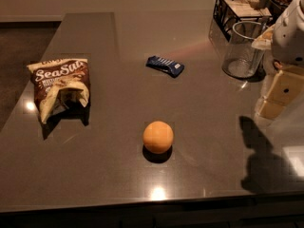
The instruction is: Move rxbar blueberry near brown chip bag
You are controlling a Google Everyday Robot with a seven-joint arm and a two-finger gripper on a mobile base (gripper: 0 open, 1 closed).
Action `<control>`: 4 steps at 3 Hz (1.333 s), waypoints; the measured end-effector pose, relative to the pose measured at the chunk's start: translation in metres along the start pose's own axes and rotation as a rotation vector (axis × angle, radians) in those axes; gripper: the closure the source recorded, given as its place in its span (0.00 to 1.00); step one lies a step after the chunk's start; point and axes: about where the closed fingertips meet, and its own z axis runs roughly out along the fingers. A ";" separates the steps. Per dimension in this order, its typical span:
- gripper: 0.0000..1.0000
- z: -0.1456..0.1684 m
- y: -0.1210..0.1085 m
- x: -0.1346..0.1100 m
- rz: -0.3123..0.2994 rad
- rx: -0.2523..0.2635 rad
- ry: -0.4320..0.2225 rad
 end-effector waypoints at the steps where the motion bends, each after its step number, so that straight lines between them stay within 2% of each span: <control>1: 0.00 0.000 -0.001 -0.001 0.001 -0.003 -0.003; 2: 0.00 0.001 -0.005 -0.004 0.003 -0.015 -0.013; 3: 0.00 0.017 -0.031 -0.031 0.019 -0.044 -0.073; 4: 0.00 0.039 -0.066 -0.069 0.040 -0.060 -0.121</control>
Offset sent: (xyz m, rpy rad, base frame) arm 0.0094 0.0023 -0.0026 0.0294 0.0469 0.0078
